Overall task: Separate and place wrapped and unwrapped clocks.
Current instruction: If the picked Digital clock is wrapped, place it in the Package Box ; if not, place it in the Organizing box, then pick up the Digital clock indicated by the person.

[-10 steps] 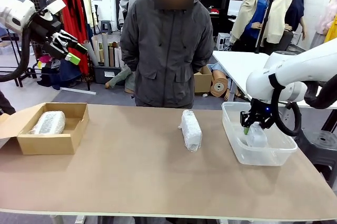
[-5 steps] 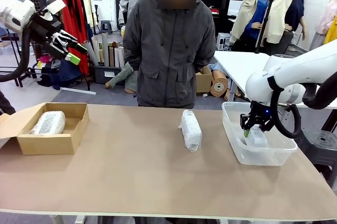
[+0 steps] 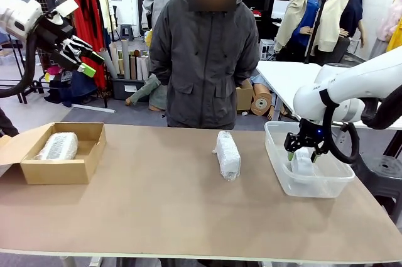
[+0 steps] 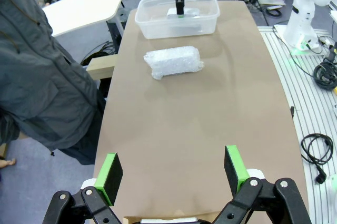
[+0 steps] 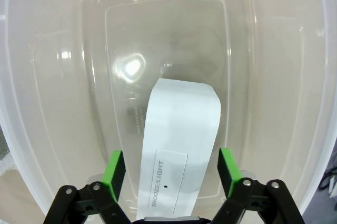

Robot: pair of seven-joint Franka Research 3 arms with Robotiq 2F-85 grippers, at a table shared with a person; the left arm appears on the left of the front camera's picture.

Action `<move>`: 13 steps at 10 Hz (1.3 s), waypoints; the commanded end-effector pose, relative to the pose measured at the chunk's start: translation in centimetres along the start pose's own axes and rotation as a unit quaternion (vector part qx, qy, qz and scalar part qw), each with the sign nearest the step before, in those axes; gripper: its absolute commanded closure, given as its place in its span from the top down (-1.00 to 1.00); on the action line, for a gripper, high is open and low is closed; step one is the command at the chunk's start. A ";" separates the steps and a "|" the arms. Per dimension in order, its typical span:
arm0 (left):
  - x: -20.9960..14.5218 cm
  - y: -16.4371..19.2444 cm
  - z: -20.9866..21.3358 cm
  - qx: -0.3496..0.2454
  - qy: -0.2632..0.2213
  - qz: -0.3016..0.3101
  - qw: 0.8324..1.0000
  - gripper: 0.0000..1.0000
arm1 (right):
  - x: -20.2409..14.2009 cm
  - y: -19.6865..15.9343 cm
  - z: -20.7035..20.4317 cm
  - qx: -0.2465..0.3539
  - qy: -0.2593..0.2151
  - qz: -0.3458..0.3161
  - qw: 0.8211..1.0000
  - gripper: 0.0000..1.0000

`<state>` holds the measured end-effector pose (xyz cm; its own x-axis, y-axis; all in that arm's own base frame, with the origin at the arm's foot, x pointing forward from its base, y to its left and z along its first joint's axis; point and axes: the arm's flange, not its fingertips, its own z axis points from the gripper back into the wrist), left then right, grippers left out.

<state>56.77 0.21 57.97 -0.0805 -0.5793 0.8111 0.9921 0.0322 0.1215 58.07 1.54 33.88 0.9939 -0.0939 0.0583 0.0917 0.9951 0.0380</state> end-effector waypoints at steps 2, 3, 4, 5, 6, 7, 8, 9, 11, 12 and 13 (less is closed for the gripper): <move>0.1 -0.2 0.0 -0.001 -0.001 0.000 1.000 1.00 | 0.2 -0.1 0.9 -0.012 -0.005 -0.001 1.000 1.00; 0.1 -0.2 0.0 -0.001 -0.001 0.000 1.000 1.00 | 0.4 -0.2 1.5 -0.015 -0.007 -0.004 1.000 1.00; 0.1 -0.2 0.0 -0.001 -0.001 0.000 1.000 1.00 | 0.5 -0.1 2.2 -0.020 -0.013 -0.004 1.000 1.00; 0.1 -0.2 0.0 -0.001 -0.001 0.000 1.000 1.00 | 0.3 0.0 3.1 -0.022 -0.016 -0.003 1.000 1.00; 0.1 -0.2 0.0 -0.001 -0.001 0.000 1.000 1.00 | 0.4 -0.1 4.0 -0.023 -0.019 0.000 1.000 1.00; 0.1 -0.2 0.0 -0.001 -0.001 0.000 1.000 1.00 | 0.4 -0.1 4.4 -0.020 -0.023 -0.001 1.000 1.00; 0.1 -0.2 0.0 -0.001 -0.001 0.000 1.000 1.00 | 0.3 -0.2 4.9 -0.018 -0.024 0.001 1.000 1.00; 0.1 -0.2 0.0 -0.001 -0.001 0.000 1.000 1.00 | 0.2 -0.3 5.3 -0.015 -0.024 0.005 1.000 1.00; 0.1 -0.2 0.0 -0.001 -0.001 0.000 1.000 1.00 | 0.4 0.0 4.4 -0.005 -0.025 0.005 1.000 1.00; 0.1 -0.2 0.0 -0.001 -0.001 0.000 1.000 1.00 | 0.4 0.0 4.4 -0.005 -0.025 0.005 1.000 1.00; 0.1 -0.2 0.0 -0.001 -0.001 0.000 1.000 1.00 | 0.4 0.0 4.4 -0.005 -0.025 0.005 1.000 1.00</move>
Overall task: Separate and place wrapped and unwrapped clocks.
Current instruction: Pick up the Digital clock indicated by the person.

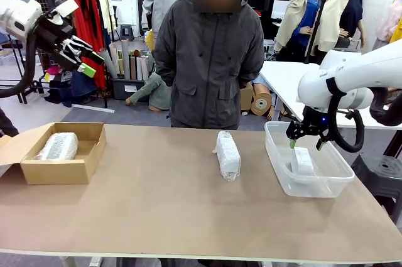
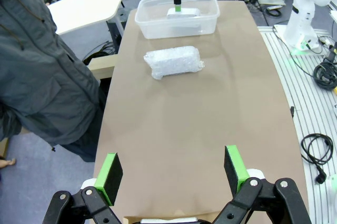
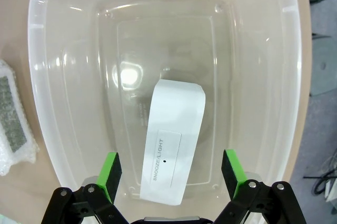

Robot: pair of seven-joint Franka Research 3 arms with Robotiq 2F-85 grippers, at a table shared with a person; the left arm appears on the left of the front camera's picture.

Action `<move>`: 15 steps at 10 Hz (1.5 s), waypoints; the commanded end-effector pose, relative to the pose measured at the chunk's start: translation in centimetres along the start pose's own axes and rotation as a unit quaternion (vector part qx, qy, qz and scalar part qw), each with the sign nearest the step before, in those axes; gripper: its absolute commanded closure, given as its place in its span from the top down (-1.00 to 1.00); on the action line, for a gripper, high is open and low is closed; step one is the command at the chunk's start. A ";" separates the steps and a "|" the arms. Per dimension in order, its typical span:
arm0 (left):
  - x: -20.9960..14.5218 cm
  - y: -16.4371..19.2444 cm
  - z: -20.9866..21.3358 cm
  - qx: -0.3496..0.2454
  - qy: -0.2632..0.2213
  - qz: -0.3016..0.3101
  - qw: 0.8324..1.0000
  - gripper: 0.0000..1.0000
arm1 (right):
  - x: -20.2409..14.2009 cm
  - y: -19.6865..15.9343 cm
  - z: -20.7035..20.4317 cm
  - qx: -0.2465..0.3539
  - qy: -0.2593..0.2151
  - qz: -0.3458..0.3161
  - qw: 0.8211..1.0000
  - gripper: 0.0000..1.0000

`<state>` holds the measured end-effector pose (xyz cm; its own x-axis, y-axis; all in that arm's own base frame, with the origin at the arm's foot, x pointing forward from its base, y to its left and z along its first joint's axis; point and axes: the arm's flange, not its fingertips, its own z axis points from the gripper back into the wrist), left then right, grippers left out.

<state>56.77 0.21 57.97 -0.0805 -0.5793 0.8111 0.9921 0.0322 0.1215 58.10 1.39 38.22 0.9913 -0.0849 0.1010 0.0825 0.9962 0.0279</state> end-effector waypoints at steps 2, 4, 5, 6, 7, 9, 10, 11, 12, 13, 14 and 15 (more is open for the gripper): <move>0.1 -0.2 0.0 -0.001 -0.001 0.000 1.000 1.00 | 0.1 0.0 0.1 0.000 -0.004 0.000 1.000 1.00; 0.1 -0.2 0.0 -0.001 -0.001 0.000 1.000 1.00 | 0.2 0.2 1.3 -0.010 0.018 0.022 1.000 1.00; 0.1 -0.2 0.0 -0.001 -0.001 0.000 1.000 1.00 | -0.2 0.6 2.3 -0.017 0.006 0.038 0.999 1.00; 0.1 -0.2 0.0 -0.001 -0.001 0.000 1.000 1.00 | 0.0 0.5 4.2 -0.032 -0.007 0.071 0.997 1.00; 0.1 -0.2 0.0 -0.001 -0.001 0.000 1.000 1.00 | -0.6 1.2 5.1 -0.052 -0.020 0.102 0.993 1.00; 0.1 -0.2 0.0 -0.001 -0.001 0.000 1.000 1.00 | -0.9 1.8 8.9 -0.014 -0.026 0.209 0.977 1.00; 0.1 -0.2 0.0 -0.001 -0.001 0.000 1.000 1.00 | -1.8 2.7 10.1 0.016 -0.042 0.255 0.966 1.00; 0.1 -0.2 0.0 -0.001 -0.001 0.000 1.000 1.00 | -2.3 3.3 11.9 0.035 -0.048 0.322 0.945 1.00; 0.1 -0.2 0.0 -0.001 -0.001 0.000 1.000 1.00 | -3.6 4.1 12.9 0.065 -0.040 0.395 0.916 1.00; 0.1 -0.2 0.0 -0.001 -0.001 0.000 1.000 1.00 | -4.4 4.6 13.8 0.087 -0.040 0.441 0.892 1.00; 0.1 -0.2 0.0 -0.001 -0.001 0.000 1.000 1.00 | -5.2 5.0 14.8 0.122 -0.040 0.469 0.874 1.00; 0.1 -0.2 0.0 -0.001 -0.001 0.000 1.000 1.00 | -5.5 4.9 15.9 0.163 -0.058 0.516 0.839 1.00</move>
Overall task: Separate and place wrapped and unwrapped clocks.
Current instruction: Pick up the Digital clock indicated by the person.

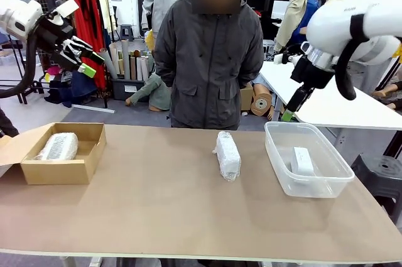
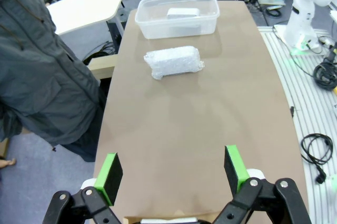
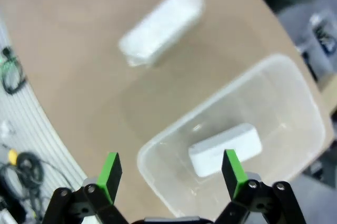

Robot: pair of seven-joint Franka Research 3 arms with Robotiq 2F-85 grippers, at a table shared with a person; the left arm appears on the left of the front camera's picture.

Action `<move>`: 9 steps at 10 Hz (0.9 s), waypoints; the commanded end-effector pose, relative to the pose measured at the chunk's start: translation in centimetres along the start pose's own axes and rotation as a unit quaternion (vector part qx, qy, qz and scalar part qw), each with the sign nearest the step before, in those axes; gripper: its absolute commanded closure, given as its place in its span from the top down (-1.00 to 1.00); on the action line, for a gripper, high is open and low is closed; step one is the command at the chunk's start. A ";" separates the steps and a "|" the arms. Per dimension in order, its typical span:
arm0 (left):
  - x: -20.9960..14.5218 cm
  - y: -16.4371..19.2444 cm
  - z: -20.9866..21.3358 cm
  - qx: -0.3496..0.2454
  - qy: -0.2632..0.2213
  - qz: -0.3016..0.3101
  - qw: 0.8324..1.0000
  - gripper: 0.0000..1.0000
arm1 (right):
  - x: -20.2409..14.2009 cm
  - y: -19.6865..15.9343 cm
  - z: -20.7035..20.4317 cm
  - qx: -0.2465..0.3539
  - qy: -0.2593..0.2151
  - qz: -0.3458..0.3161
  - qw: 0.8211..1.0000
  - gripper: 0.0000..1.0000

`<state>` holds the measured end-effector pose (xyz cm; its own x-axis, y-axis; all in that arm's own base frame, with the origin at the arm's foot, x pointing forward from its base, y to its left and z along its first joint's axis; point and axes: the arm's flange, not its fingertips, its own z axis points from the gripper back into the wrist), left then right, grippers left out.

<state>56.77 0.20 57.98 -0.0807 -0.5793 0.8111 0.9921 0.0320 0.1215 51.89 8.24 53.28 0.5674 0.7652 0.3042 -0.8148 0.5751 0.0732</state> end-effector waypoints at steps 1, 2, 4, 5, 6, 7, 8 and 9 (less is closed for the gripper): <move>0.1 -0.2 0.0 -0.001 -0.001 0.000 1.000 1.00 | -1.7 0.4 1.5 0.056 -0.055 0.067 0.995 1.00; 0.1 -0.2 0.0 -0.001 -0.001 0.000 1.000 1.00 | -1.4 0.6 3.4 0.073 -0.083 0.103 0.988 1.00; 0.1 -0.2 0.0 -0.001 -0.001 0.000 1.000 1.00 | -0.7 1.3 5.7 0.084 -0.148 0.137 0.976 1.00; 0.1 -0.2 0.0 -0.001 -0.001 0.000 1.000 1.00 | 0.0 0.7 7.5 0.110 -0.166 0.144 0.969 1.00; 0.1 -0.2 0.0 -0.001 -0.001 0.000 1.000 1.00 | 0.1 0.4 8.0 0.125 -0.182 0.155 0.963 1.00; 0.1 -0.2 0.0 -0.001 -0.001 0.000 1.000 1.00 | 0.3 -0.7 9.2 0.136 -0.177 0.163 0.961 1.00; 0.1 -0.2 0.0 -0.001 -0.001 0.000 1.000 1.00 | 0.2 -1.2 9.6 0.146 -0.172 0.169 0.960 1.00; 0.1 -0.2 0.0 -0.001 -0.001 0.000 1.000 1.00 | -0.4 -2.2 9.8 0.141 -0.179 0.185 0.956 1.00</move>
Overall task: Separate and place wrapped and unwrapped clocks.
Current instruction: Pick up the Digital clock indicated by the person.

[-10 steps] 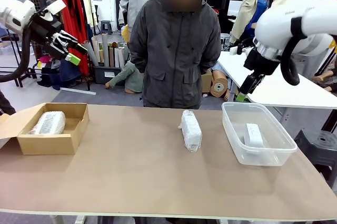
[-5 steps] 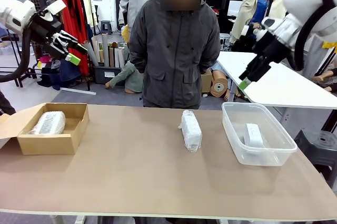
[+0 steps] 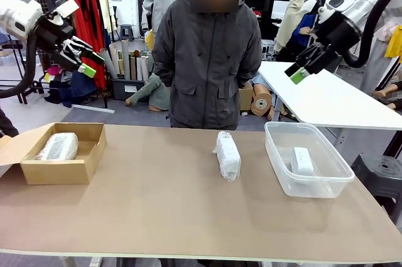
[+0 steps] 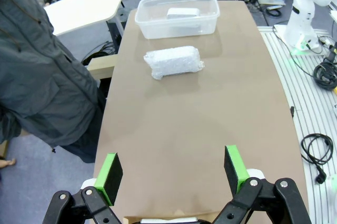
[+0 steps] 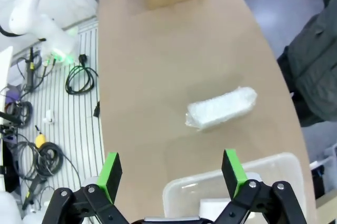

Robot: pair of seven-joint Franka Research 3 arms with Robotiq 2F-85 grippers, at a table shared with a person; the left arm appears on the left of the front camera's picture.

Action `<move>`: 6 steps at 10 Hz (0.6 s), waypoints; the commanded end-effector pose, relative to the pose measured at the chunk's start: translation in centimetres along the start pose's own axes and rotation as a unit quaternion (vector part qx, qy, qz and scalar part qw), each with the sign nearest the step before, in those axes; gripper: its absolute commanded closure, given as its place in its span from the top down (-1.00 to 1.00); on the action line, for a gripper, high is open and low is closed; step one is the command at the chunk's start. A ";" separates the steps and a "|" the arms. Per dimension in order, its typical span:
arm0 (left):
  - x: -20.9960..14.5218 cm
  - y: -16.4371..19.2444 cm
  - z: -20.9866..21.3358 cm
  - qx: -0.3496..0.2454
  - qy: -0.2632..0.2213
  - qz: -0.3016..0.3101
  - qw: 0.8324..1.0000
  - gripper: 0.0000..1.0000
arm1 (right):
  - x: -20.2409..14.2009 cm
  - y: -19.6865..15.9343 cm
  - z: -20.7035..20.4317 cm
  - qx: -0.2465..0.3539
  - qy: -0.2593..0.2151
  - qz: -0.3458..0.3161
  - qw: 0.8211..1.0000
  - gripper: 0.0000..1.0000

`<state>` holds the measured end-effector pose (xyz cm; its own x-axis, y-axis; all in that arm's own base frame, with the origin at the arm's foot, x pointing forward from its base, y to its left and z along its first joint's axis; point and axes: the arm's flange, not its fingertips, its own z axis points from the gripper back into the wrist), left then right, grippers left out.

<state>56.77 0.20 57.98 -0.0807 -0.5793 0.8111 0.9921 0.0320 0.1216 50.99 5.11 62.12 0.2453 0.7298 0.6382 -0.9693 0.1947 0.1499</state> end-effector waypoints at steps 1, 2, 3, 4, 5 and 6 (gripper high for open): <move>0.1 -0.2 0.0 -0.001 -0.001 0.000 1.000 1.00 | -0.7 -2.3 1.8 -0.009 -0.029 0.048 0.998 1.00; 0.1 -0.2 0.0 -0.001 -0.001 0.000 1.000 1.00 | -1.3 -2.5 1.6 -0.011 -0.024 0.068 0.997 1.00; 0.1 -0.2 0.0 -0.001 -0.001 0.000 1.000 1.00 | -1.6 -2.6 1.5 -0.023 -0.036 0.081 0.996 1.00; 0.1 -0.2 0.0 -0.001 -0.001 0.000 1.000 1.00 | -1.6 -3.1 1.9 -0.007 -0.060 0.080 0.995 1.00; 0.1 -0.2 0.0 -0.001 -0.001 0.000 1.000 1.00 | -2.1 -3.6 0.8 -0.012 -0.082 0.067 0.994 1.00; 0.1 -0.2 0.0 -0.001 -0.001 0.000 1.000 1.00 | -2.2 -4.0 0.2 -0.011 -0.094 0.070 0.993 1.00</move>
<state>56.77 0.20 57.98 -0.0807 -0.5793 0.8111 0.9921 0.0320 0.1216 53.90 2.45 61.12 0.1243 0.6586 0.7421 -0.9905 0.1261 0.0540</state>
